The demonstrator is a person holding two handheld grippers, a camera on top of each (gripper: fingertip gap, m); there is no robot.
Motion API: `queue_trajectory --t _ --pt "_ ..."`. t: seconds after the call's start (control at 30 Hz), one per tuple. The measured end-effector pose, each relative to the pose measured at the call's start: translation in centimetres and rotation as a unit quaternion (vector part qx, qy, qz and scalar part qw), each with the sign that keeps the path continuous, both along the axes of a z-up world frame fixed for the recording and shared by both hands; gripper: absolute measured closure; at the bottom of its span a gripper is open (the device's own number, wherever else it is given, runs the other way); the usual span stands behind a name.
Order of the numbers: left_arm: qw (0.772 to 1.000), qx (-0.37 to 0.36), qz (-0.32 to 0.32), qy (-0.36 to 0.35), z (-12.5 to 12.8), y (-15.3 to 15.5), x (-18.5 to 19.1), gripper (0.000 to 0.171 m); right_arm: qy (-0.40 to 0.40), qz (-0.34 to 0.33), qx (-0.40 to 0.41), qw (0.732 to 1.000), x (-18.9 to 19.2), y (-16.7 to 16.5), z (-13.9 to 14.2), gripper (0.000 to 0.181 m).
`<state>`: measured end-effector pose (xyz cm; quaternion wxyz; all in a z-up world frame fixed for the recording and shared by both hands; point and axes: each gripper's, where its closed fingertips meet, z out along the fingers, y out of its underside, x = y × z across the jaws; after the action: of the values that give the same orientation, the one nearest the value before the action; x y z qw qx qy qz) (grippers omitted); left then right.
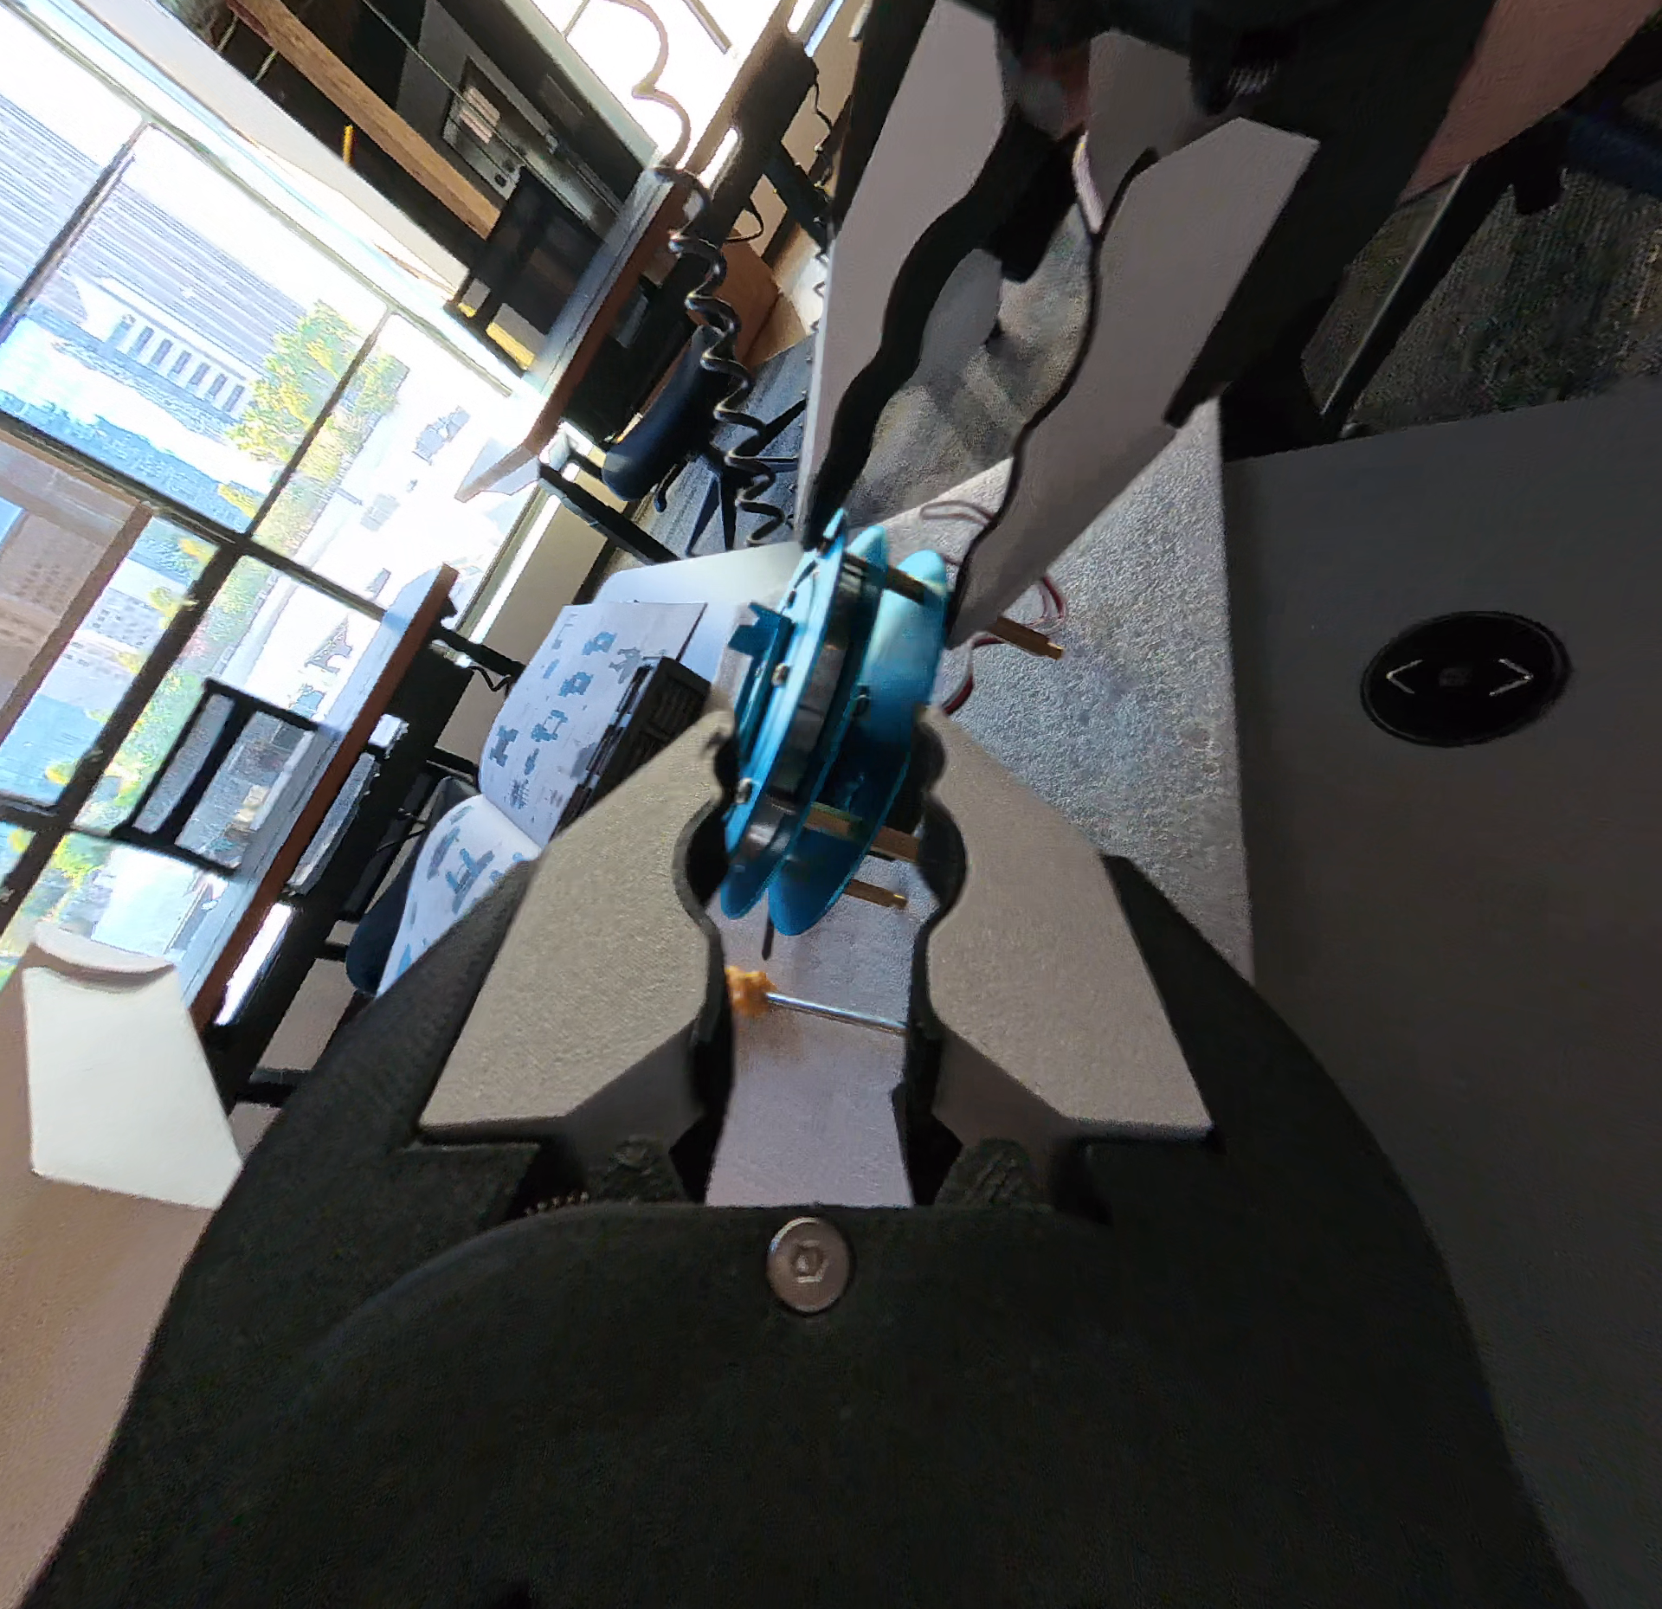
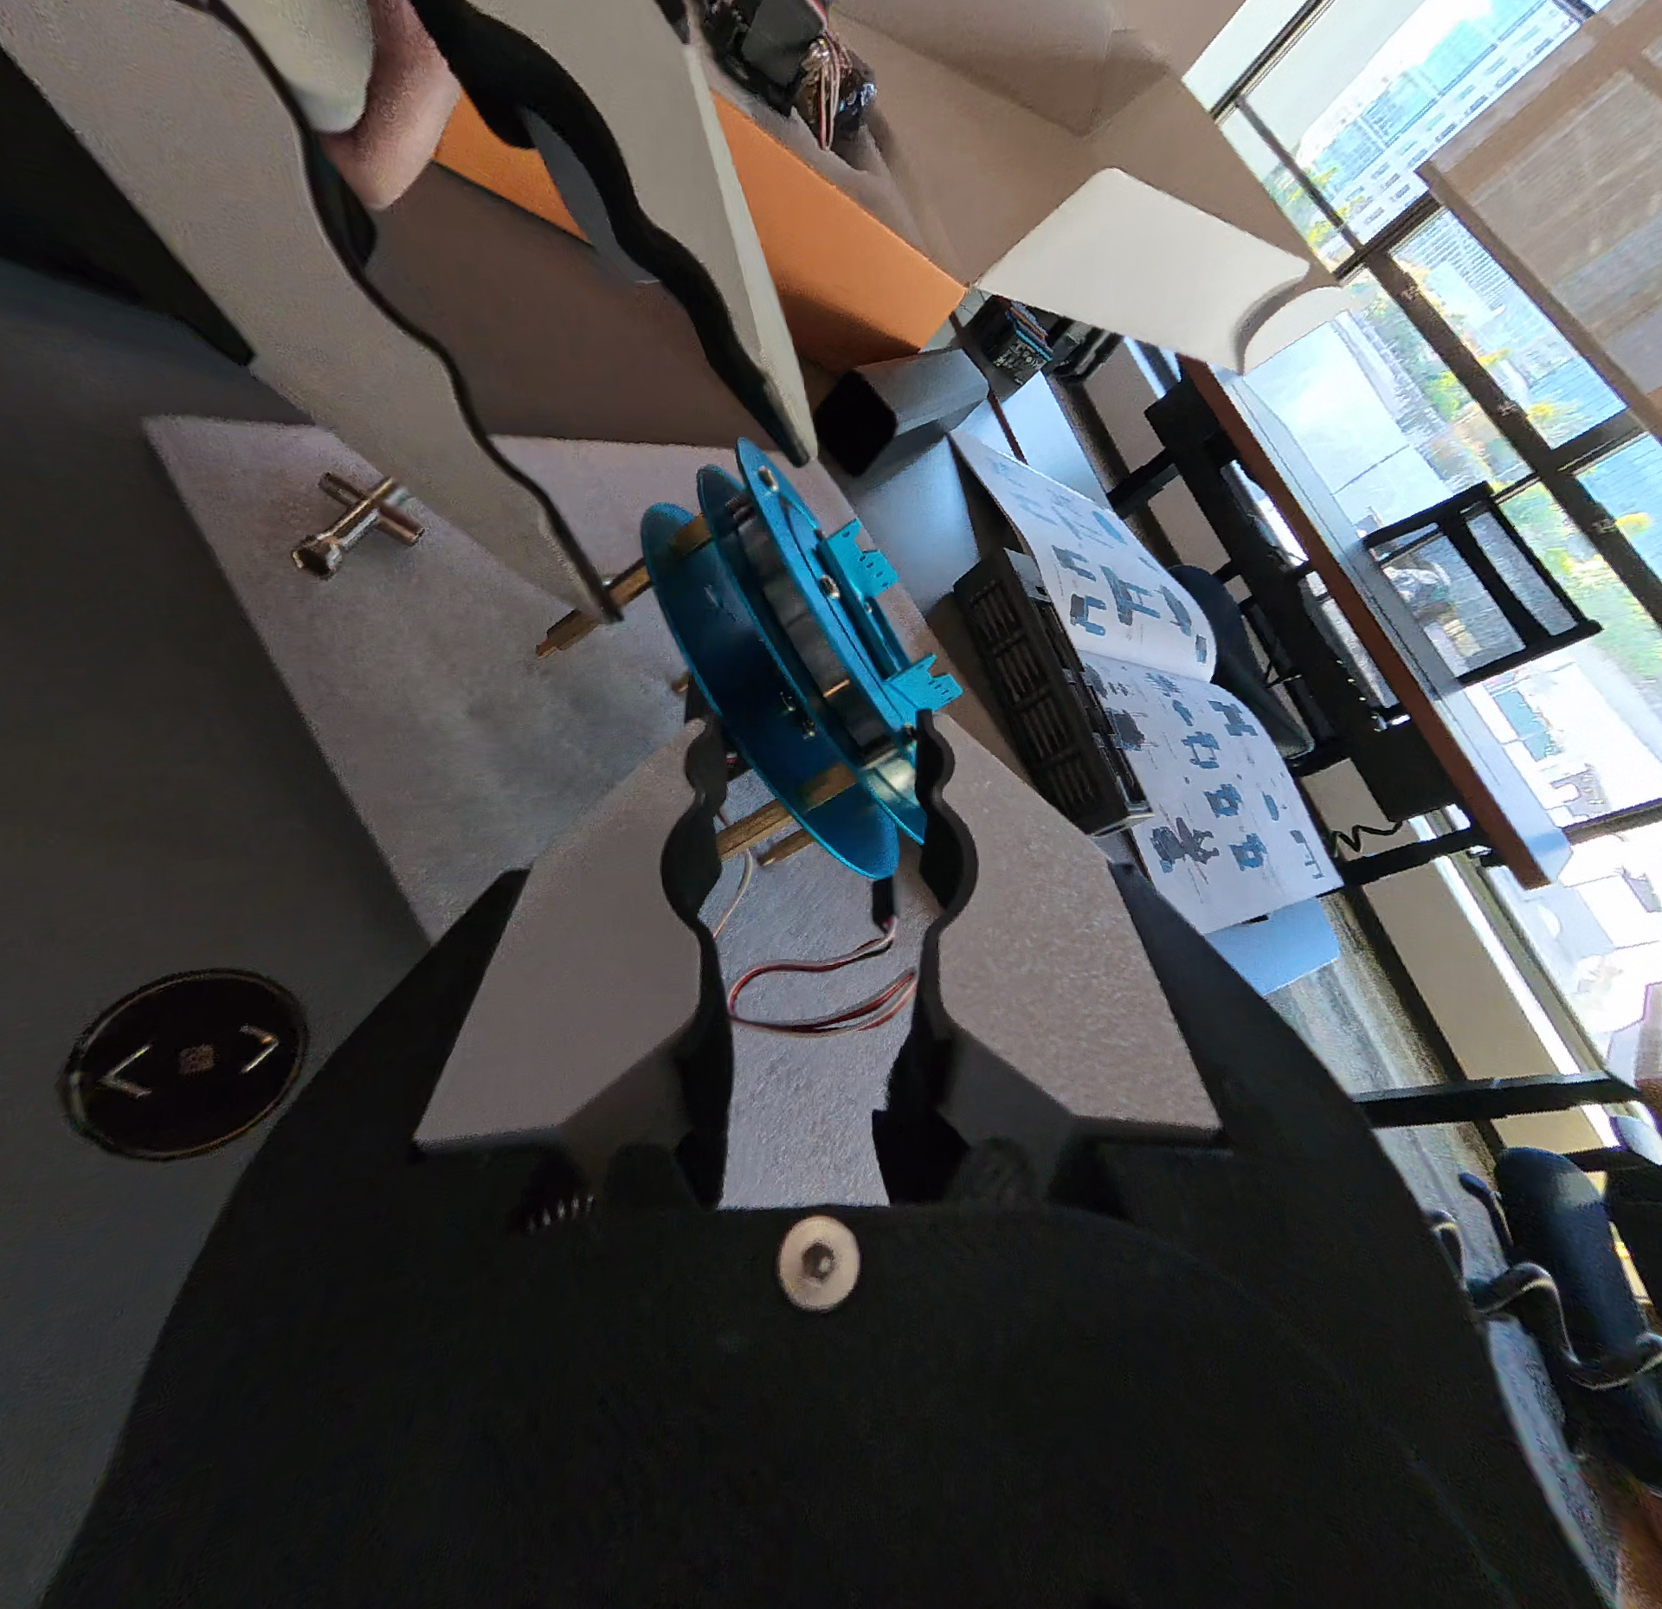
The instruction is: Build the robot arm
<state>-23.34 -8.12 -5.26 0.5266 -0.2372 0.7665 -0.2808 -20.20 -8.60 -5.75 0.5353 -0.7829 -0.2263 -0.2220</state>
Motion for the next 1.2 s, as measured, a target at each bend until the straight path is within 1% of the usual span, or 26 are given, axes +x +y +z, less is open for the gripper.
queue_trajectory --t 0.03,0.1,0.13,0.2,0.27,0.3,0.43,0.5,0.53,0.63,0.7,0.77,0.83,0.9,1.03,1.13,1.2 --pt "1.000 -0.005 -0.001 0.011 0.1 0.1 0.2 0.124 0.006 -0.002 0.001 1.000 0.5 0.3 0.3 0.144" --pt "1.000 -0.013 -0.003 0.028 0.3 0.4 0.6 0.116 0.014 0.001 -0.003 1.000 1.1 0.8 0.7 0.146" --pt "0.999 -0.010 -0.005 0.034 0.3 0.5 0.8 0.115 0.023 0.006 -0.007 1.000 1.2 1.1 0.8 0.146" --pt "0.999 0.023 0.014 0.046 -0.1 1.5 1.7 0.115 0.030 0.010 -0.013 0.999 1.5 1.5 0.9 0.146" --pt "0.997 0.046 0.023 0.056 -0.5 2.2 2.5 0.119 0.039 0.015 -0.015 0.999 1.9 1.7 0.9 0.146" --pt "0.997 0.046 0.023 0.059 -0.5 2.3 2.9 0.123 0.048 0.018 -0.015 0.999 1.9 1.8 0.9 0.146" --pt "0.996 0.051 0.029 0.070 -0.6 2.9 3.9 0.132 0.067 0.028 -0.004 0.997 2.1 1.9 1.0 0.146" --pt "0.994 0.066 0.041 0.076 -0.9 3.4 4.3 0.131 0.079 0.027 0.007 0.996 2.3 2.0 1.0 0.145" --pt "0.994 0.074 0.044 0.073 -0.8 3.6 4.5 0.137 0.088 0.029 0.013 0.996 2.2 2.1 1.0 0.143" --pt "0.993 0.064 0.049 0.083 -0.9 3.8 4.7 0.137 0.121 0.026 0.033 0.992 2.3 2.0 1.0 0.135" --pt "0.994 0.054 0.049 0.086 -0.9 4.0 4.7 0.137 0.148 0.011 0.054 0.987 2.7 1.6 1.1 0.132" --pt "0.994 0.052 0.049 0.086 -0.9 4.0 4.7 0.137 0.187 -0.021 0.083 0.979 3.7 0.8 1.2 0.129" --pt "0.994 0.055 0.049 0.083 -0.9 4.0 4.7 0.137 0.240 -0.041 0.110 0.964 4.0 0.0 1.3 0.128" --pt "0.994 0.055 0.050 0.083 -0.9 4.0 4.7 0.137 0.292 -0.058 0.120 0.947 4.1 -0.7 0.9 0.128" --pt "0.994 0.050 0.051 0.081 -0.9 4.1 4.6 0.137 0.389 -0.067 0.088 0.915 3.7 -1.1 -0.9 0.127" --pt "0.995 0.049 0.052 0.069 -0.8 4.1 4.5 0.137 0.446 -0.059 0.074 0.890 2.9 -0.7 -1.3 0.123" --pt "0.996 0.047 0.055 0.061 -0.8 4.1 4.3 0.137 0.468 -0.052 0.064 0.880 2.0 -0.2 -1.5 0.120"
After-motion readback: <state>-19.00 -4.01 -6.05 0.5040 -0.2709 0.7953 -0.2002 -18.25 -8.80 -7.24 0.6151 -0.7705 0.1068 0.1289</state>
